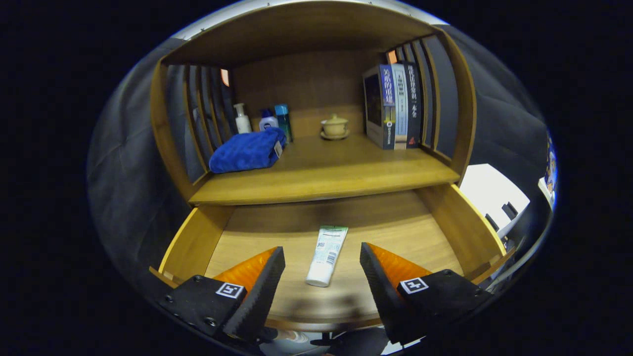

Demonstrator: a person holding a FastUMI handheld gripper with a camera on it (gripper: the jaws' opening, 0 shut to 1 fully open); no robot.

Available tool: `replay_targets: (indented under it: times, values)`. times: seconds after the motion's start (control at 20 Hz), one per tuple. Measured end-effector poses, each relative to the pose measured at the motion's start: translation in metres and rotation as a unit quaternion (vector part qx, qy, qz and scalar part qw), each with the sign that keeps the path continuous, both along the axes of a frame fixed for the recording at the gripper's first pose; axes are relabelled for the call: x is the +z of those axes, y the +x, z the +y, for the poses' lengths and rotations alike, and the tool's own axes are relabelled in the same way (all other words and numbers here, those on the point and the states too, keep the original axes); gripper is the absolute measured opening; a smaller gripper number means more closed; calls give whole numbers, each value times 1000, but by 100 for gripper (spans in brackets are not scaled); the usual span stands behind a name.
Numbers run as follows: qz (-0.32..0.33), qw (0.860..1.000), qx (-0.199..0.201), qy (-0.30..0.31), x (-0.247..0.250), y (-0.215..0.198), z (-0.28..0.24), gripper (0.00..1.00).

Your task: Pull open the drawer, take out the items inside it, and place them on the countertop above the cabinet.

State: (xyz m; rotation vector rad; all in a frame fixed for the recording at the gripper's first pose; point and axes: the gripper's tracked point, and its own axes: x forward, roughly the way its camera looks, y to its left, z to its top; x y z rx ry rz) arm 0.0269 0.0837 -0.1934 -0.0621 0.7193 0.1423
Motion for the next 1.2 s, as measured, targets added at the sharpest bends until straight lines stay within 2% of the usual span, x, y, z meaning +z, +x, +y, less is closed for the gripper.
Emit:
replay_targets:
  times: [0.15, 0.4, 0.6, 0.95, 1.2]
  values:
    - [73, 997, -5, 3, -31, 4, 4, 99]
    - [135, 990, -7, -38, -58, 21, -4, 99]
    - [189, 981, -19, -44, -78, 16, -5, 99]
    - [271, 961, -13, -55, -108, -6, 1, 99]
    - [289, 953, -18, -84, -112, -3, -8, 84]
